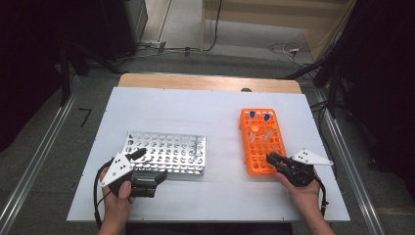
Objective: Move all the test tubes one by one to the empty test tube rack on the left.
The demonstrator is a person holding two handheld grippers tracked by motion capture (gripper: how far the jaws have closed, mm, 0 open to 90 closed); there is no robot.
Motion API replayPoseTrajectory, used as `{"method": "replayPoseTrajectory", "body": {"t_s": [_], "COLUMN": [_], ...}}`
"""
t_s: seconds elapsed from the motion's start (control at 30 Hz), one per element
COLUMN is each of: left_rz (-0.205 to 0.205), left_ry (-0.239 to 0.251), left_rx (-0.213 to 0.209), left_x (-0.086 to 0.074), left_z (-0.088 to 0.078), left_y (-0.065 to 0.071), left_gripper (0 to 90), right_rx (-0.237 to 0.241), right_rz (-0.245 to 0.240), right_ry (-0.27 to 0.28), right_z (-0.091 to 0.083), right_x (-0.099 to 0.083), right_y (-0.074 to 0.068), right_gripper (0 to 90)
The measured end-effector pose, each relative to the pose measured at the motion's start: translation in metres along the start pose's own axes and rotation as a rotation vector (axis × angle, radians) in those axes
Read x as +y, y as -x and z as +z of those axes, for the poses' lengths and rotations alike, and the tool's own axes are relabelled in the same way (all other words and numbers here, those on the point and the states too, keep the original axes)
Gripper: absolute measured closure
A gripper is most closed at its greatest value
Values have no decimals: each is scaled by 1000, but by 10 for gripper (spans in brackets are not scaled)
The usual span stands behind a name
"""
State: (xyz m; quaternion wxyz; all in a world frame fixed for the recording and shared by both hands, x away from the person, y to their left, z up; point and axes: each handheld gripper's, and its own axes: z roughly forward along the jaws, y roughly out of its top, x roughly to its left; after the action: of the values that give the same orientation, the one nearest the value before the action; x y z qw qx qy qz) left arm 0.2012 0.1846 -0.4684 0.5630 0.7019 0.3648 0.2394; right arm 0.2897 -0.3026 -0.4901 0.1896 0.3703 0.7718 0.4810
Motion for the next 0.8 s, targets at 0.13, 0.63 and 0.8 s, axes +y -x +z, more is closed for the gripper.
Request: {"method": "replayPoseTrajectory", "body": {"t_s": [0.13,0.63,0.8], "left_rz": [1,13,-14], "left_ry": [8,5,-5], "left_rx": [-14,-145,-155], "left_x": [3,23,31], "left_z": [2,23,35], "left_y": [5,33,44], "left_gripper": [3,5,64], "right_rx": [-1,62,121], "right_rz": [5,-33,-71], "right_ry": [34,62,40], "right_z": [-8,-29,-22], "right_x": [5,34,39], "right_y": [0,-36,-57], "right_gripper": [741,741,741]}}
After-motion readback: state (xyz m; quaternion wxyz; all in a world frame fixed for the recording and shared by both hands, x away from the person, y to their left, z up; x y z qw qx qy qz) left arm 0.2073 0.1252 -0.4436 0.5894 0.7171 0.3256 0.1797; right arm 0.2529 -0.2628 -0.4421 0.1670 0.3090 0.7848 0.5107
